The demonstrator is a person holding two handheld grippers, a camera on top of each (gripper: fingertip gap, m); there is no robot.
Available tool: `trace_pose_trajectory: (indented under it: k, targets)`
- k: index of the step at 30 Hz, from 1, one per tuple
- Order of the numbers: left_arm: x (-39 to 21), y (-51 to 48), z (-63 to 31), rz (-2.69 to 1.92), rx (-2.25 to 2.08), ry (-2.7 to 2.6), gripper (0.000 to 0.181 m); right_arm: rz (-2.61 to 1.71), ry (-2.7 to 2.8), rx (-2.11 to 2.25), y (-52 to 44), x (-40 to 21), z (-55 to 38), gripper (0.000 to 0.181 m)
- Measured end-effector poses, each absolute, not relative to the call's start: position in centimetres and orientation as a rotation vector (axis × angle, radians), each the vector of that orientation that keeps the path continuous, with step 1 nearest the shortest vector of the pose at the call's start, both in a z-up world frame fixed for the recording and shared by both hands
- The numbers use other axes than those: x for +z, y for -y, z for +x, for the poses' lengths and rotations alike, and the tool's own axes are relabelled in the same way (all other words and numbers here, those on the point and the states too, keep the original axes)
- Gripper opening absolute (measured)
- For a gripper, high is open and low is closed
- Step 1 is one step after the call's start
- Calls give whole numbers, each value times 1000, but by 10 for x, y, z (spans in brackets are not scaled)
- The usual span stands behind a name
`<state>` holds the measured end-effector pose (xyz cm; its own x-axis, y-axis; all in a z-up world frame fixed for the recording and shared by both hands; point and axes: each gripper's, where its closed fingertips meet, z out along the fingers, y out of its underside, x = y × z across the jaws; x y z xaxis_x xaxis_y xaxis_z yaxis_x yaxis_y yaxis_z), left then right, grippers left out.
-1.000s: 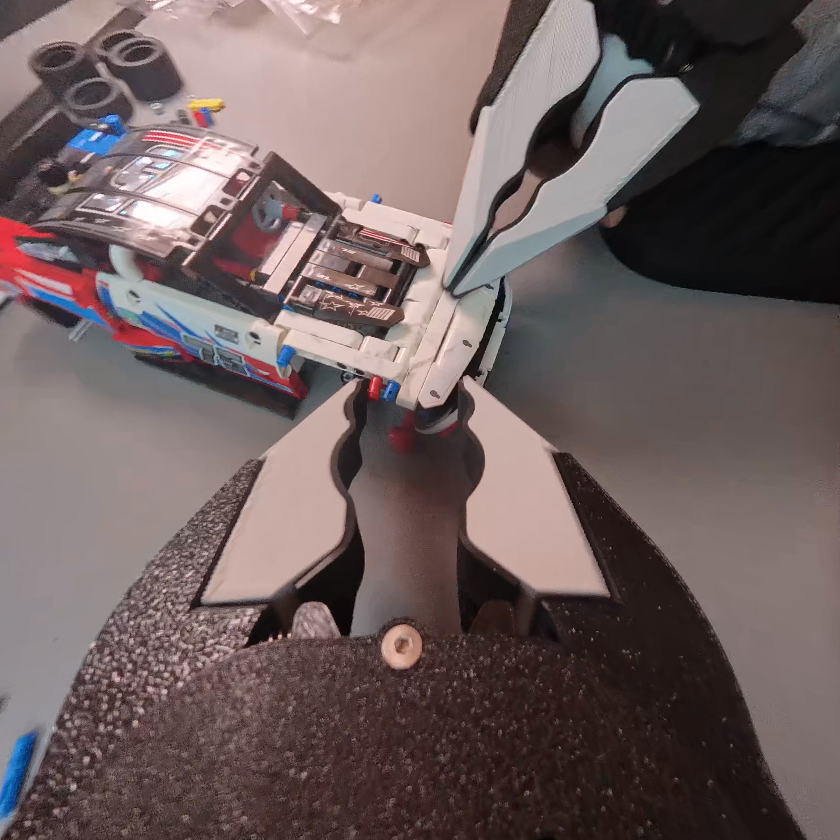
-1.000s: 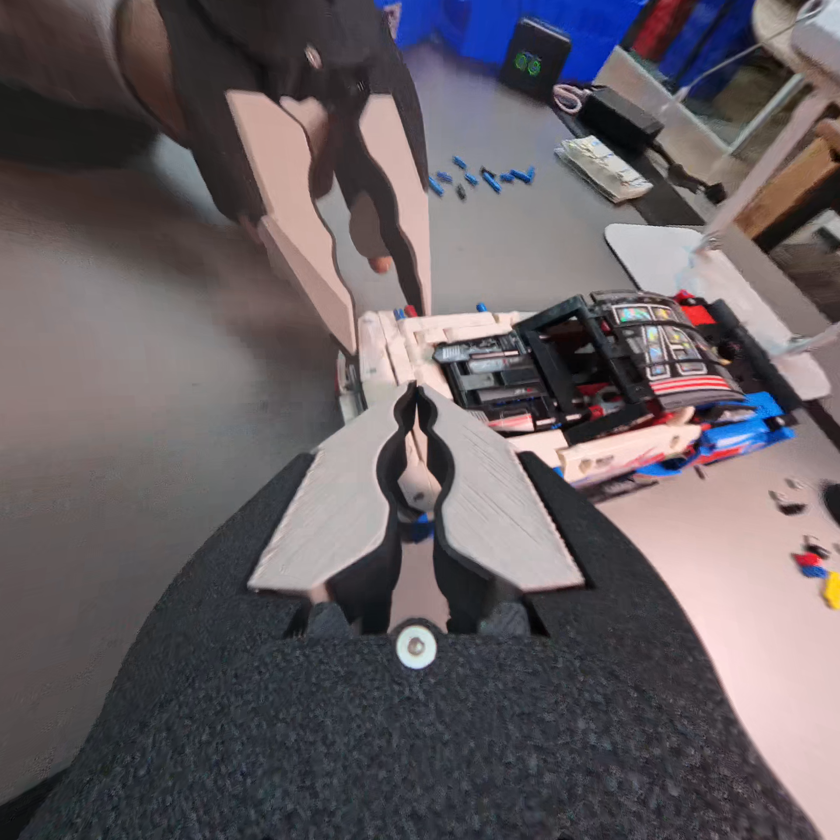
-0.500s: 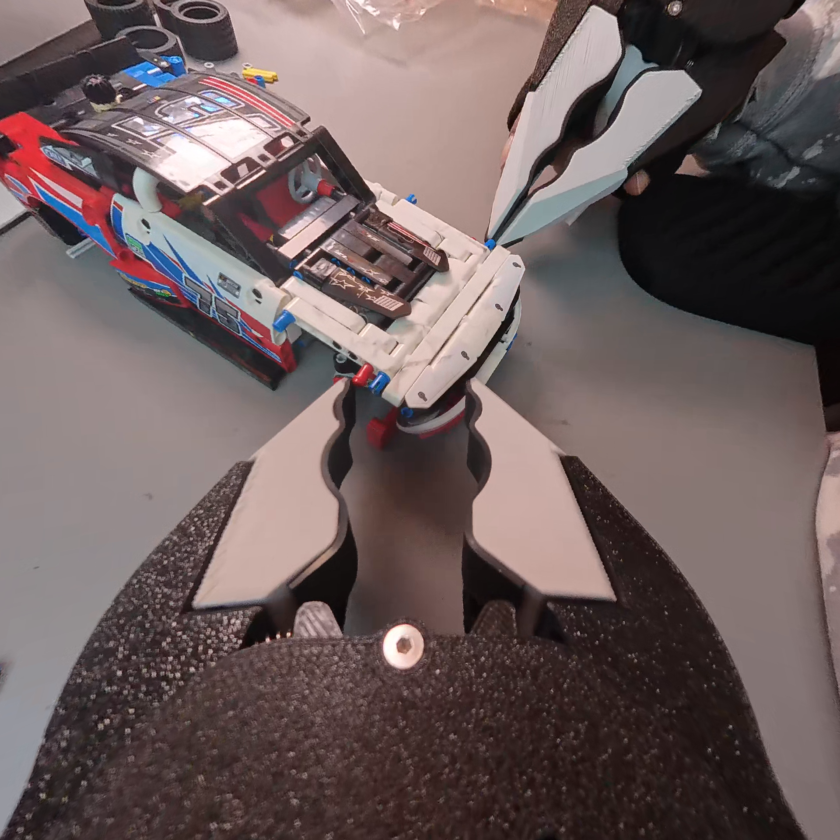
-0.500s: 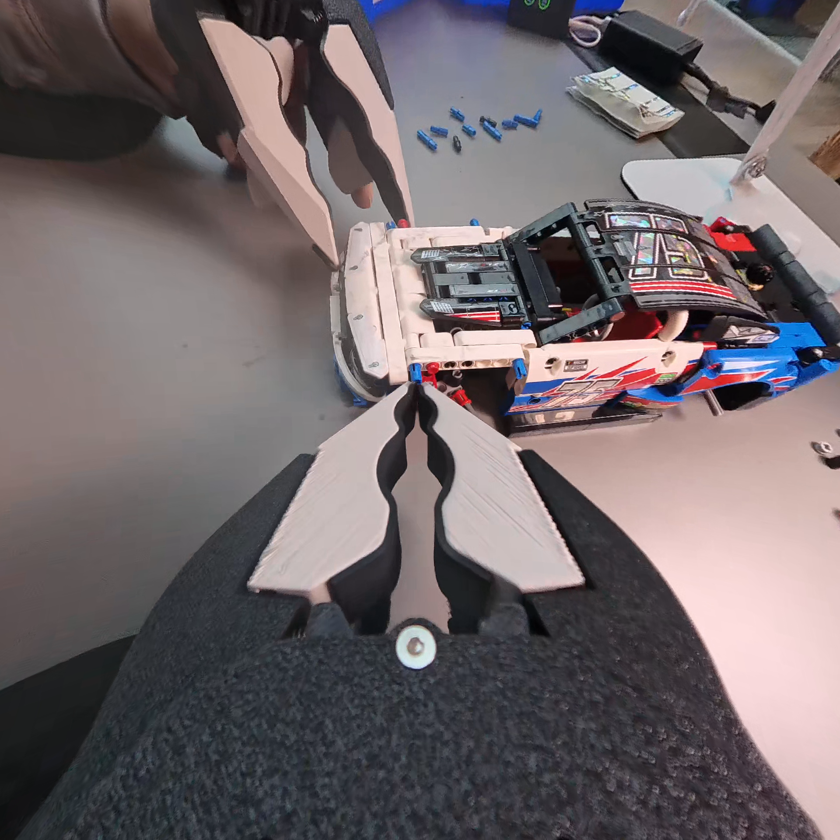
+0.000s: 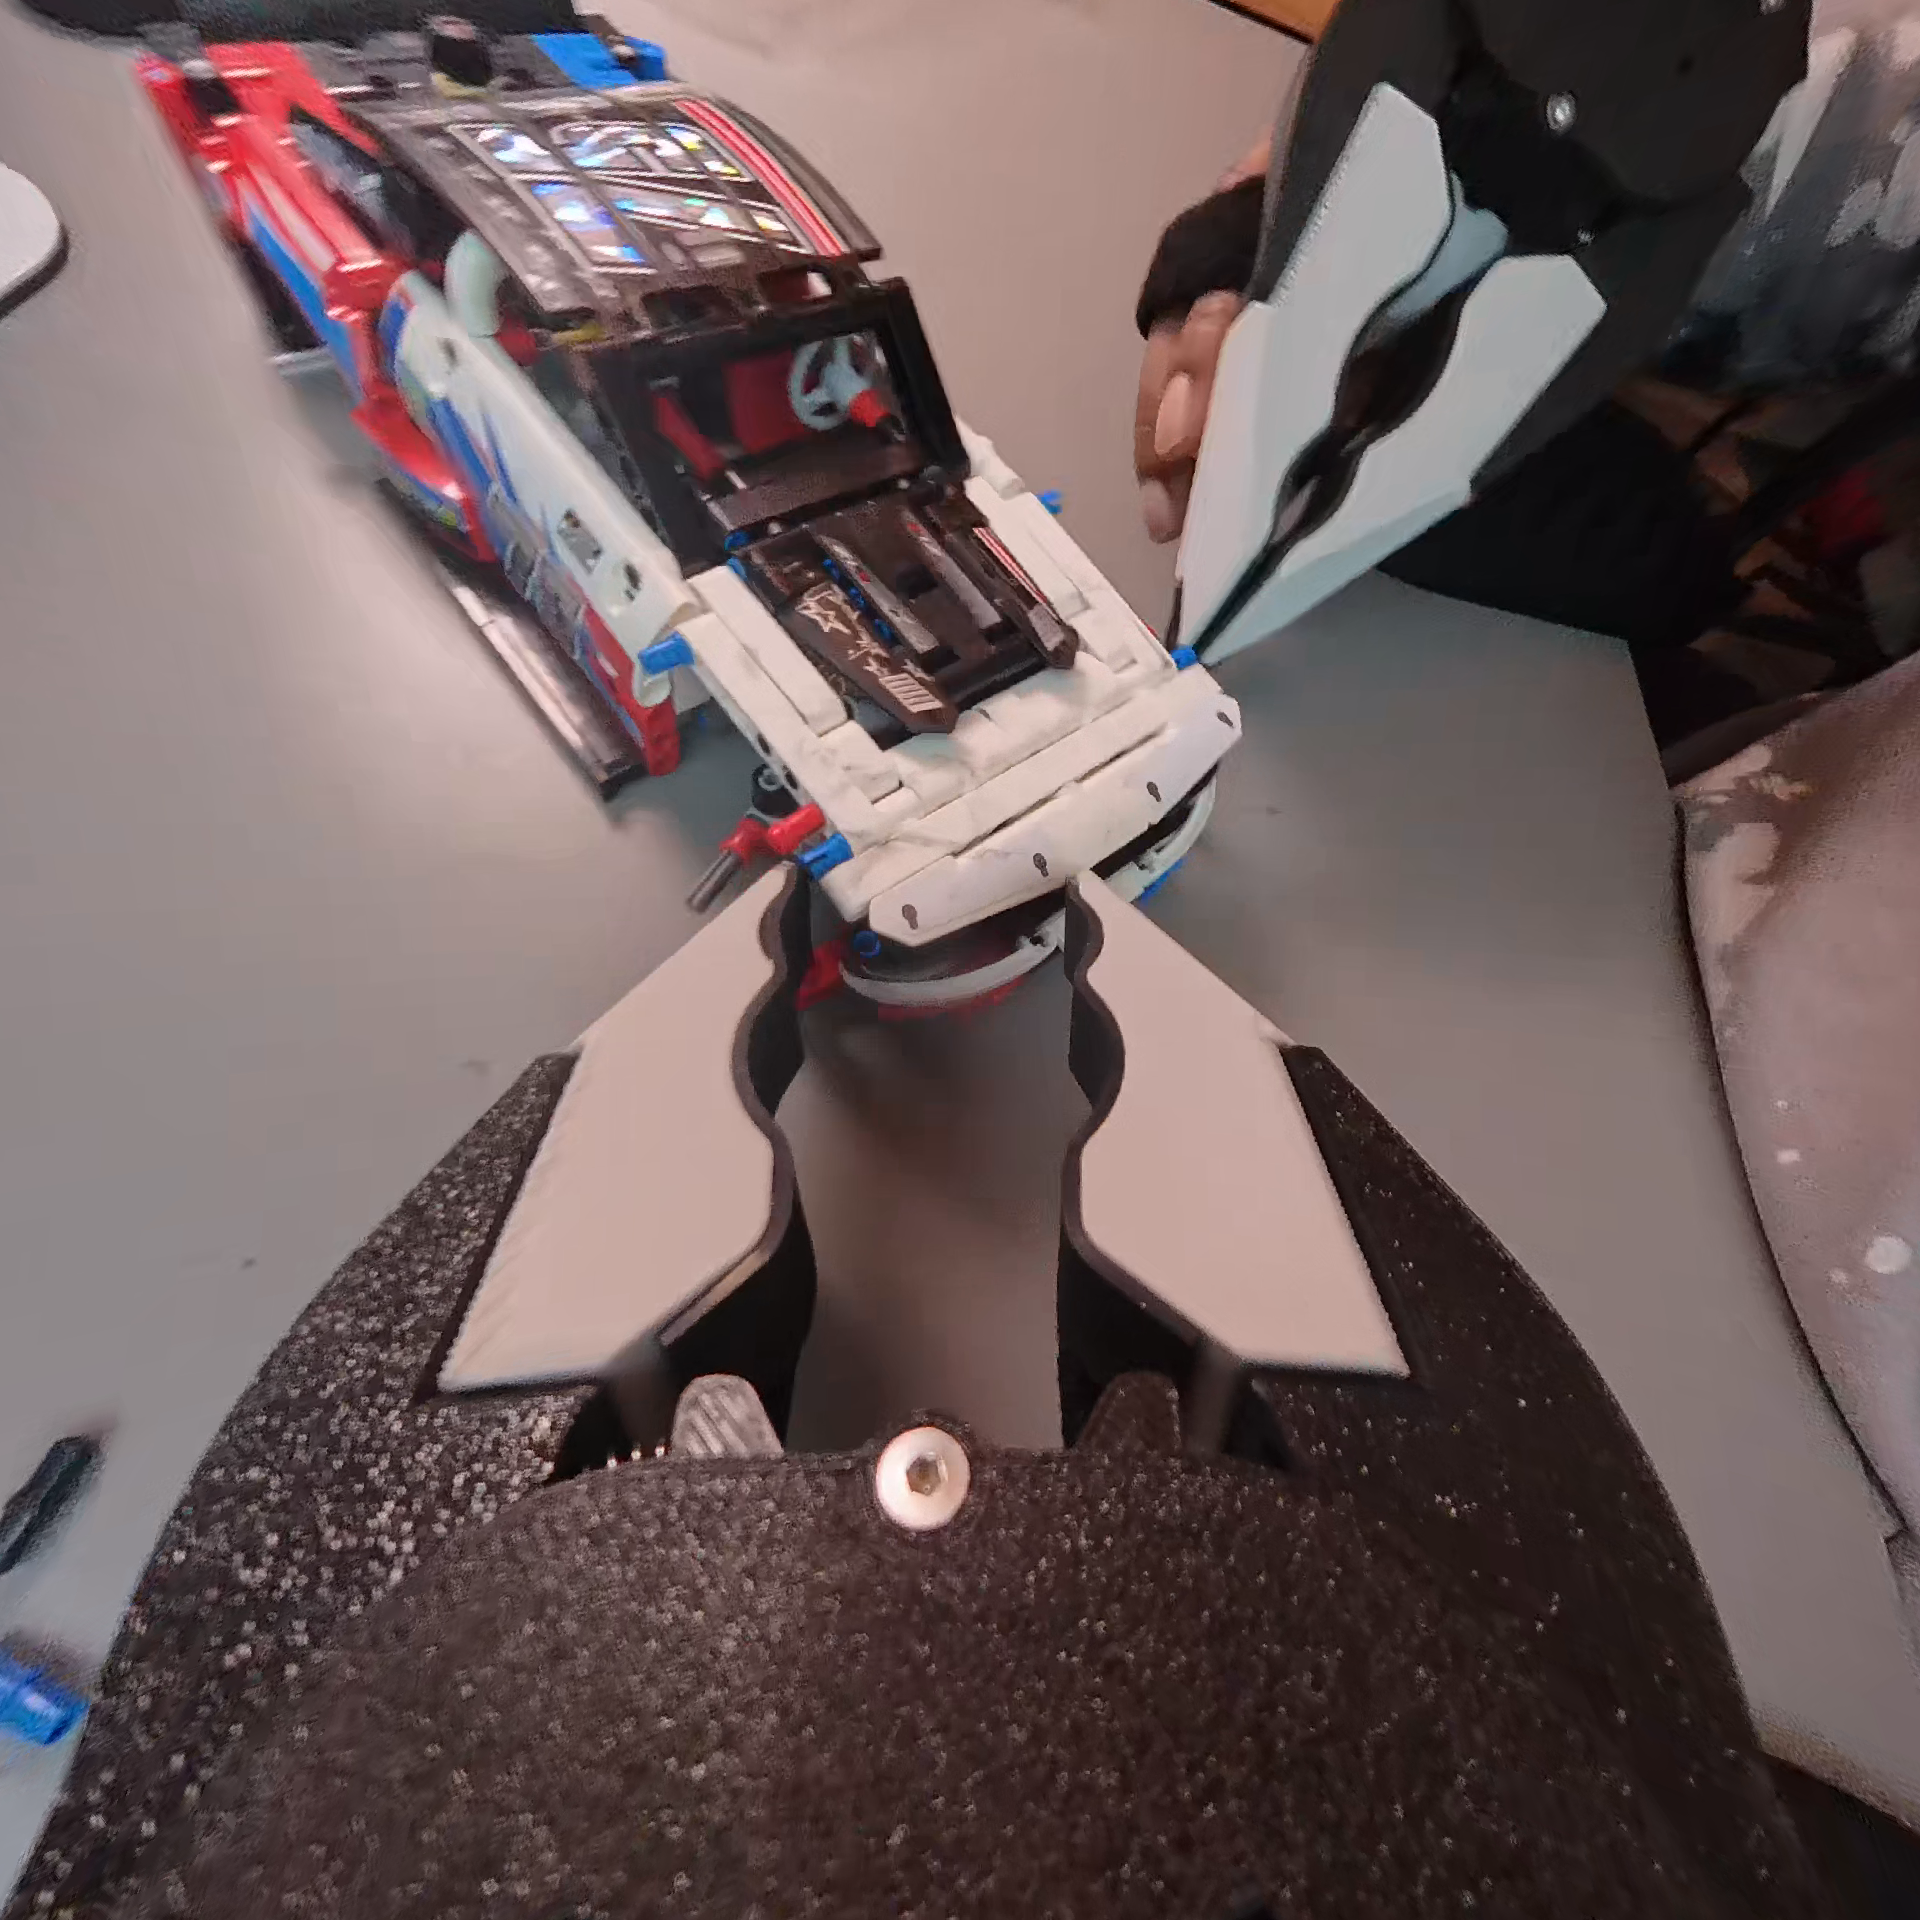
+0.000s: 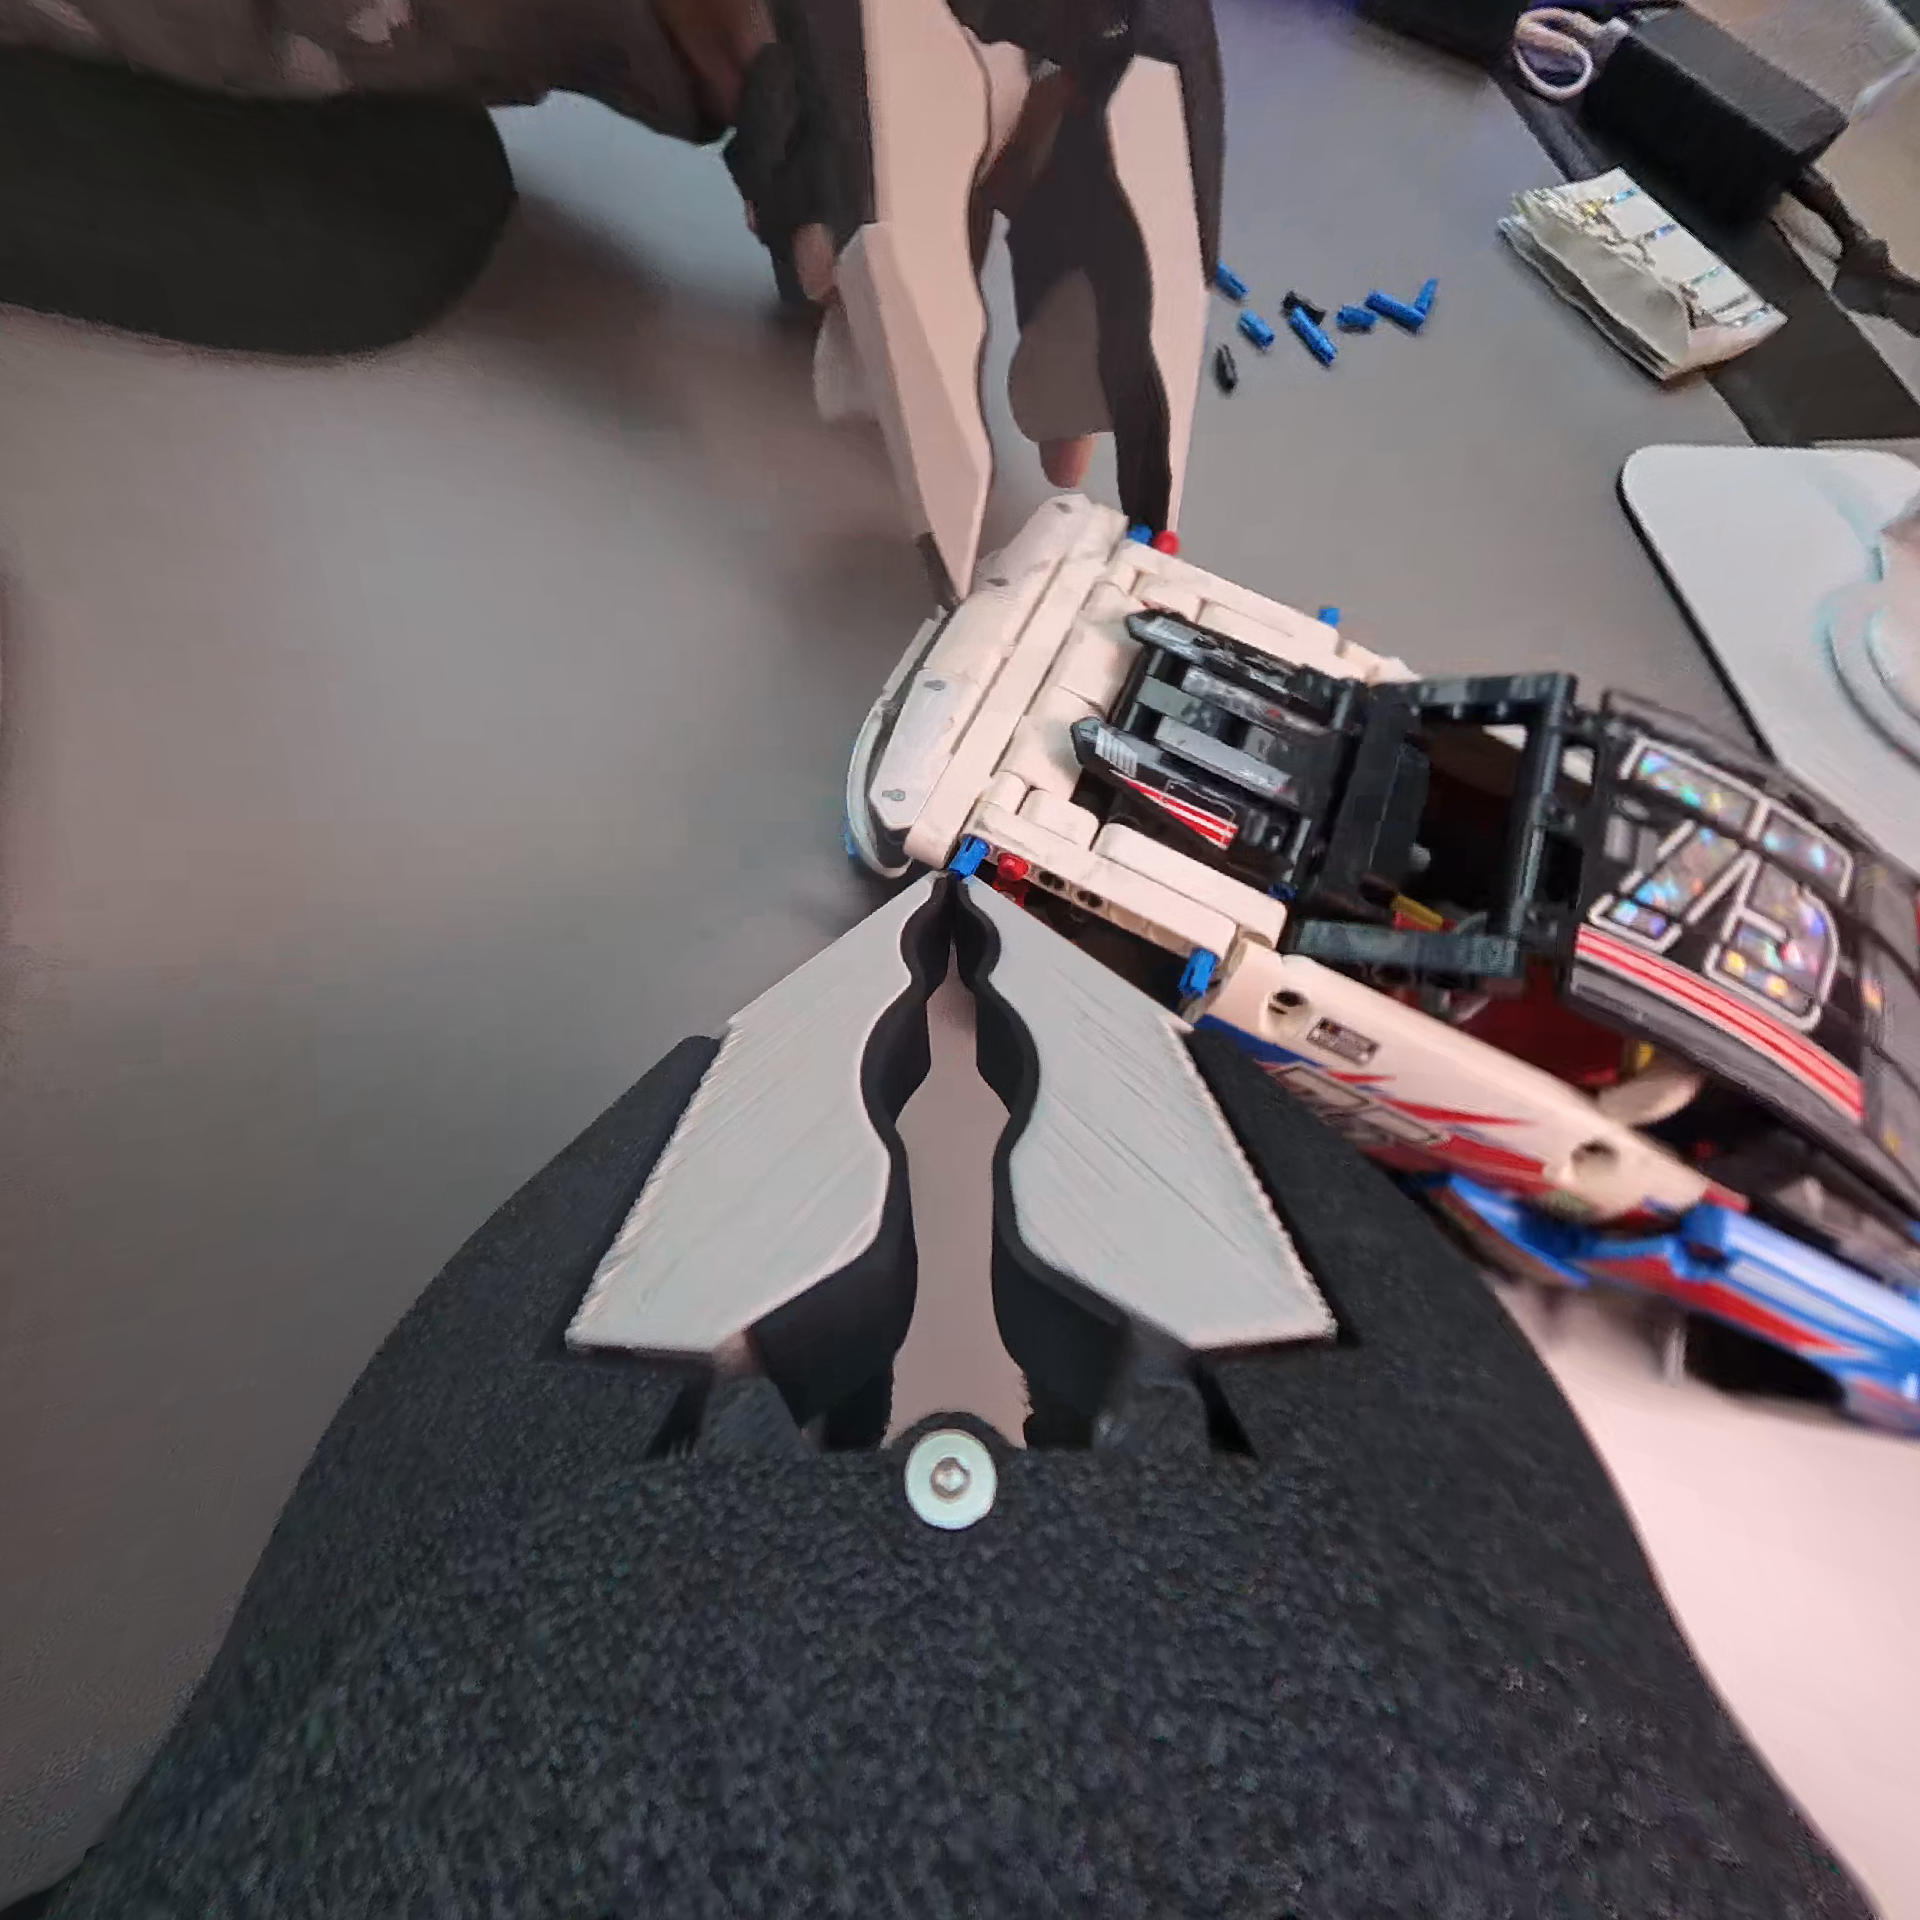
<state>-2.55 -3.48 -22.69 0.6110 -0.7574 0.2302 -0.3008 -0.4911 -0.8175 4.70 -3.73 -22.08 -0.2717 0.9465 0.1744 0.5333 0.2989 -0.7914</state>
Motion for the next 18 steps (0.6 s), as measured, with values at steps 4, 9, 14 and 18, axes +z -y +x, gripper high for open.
trace_pose_trajectory:
  k: [4,9,14,18]
  targets:
    - [-223,18,-59,-2055,-780,-718,49,-1304,1917,734,47,-223,17,3]
    - [-193,7,-76,-1965,-704,-579,49,-1275,1936,778,63,-213,-2,7]
    - [-163,7,-96,-1885,-614,-438,50,-1274,1735,782,11,-142,2,21]
    - [-175,18,-90,-1942,-615,-453,56,-1578,1569,599,-102,-134,46,55]
